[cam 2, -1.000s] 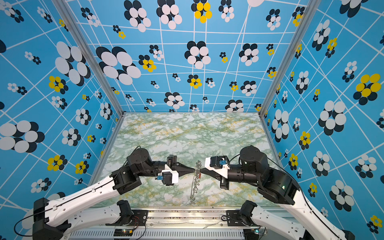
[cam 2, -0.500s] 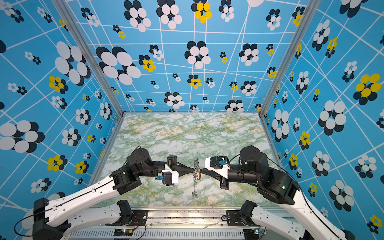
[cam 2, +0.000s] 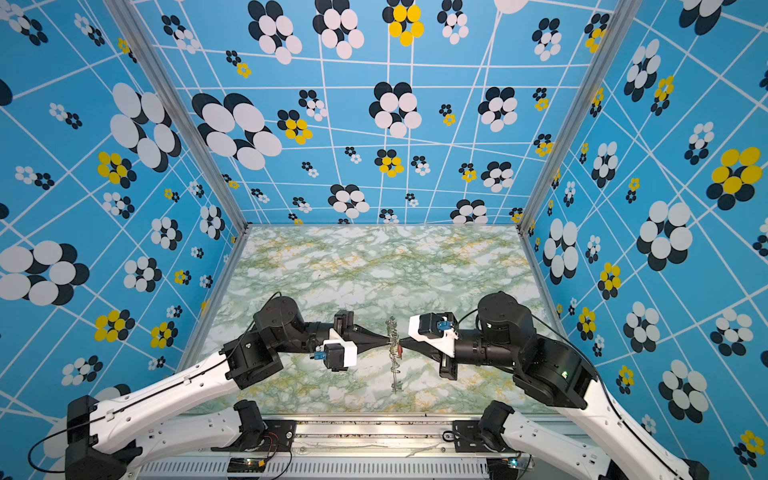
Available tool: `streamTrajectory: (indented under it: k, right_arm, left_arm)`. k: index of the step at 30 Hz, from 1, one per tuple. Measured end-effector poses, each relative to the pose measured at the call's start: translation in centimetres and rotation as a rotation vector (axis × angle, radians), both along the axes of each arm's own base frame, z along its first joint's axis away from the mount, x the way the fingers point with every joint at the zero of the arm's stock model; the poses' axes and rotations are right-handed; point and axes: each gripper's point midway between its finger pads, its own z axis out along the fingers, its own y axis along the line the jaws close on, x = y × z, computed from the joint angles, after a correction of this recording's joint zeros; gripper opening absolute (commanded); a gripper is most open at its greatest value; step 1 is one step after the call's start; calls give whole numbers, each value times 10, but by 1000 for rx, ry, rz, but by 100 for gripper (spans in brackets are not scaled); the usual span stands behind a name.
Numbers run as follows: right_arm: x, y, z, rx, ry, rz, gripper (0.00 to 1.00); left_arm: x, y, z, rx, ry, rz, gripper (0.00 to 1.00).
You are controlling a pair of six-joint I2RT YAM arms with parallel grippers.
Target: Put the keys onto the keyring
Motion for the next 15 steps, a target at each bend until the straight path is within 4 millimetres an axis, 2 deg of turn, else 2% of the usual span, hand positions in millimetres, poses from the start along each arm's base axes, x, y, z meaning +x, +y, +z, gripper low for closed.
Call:
streamTrajectory:
  k: [8, 15]
  right_arm:
    - [1, 0, 0, -2, 0, -4, 0]
    - [13, 8, 0, -3, -13, -28, 0]
  left_arm:
    - [-3, 0, -1, 2, 15, -16, 0]
    - [-17, 0, 1, -3, 26, -87, 0]
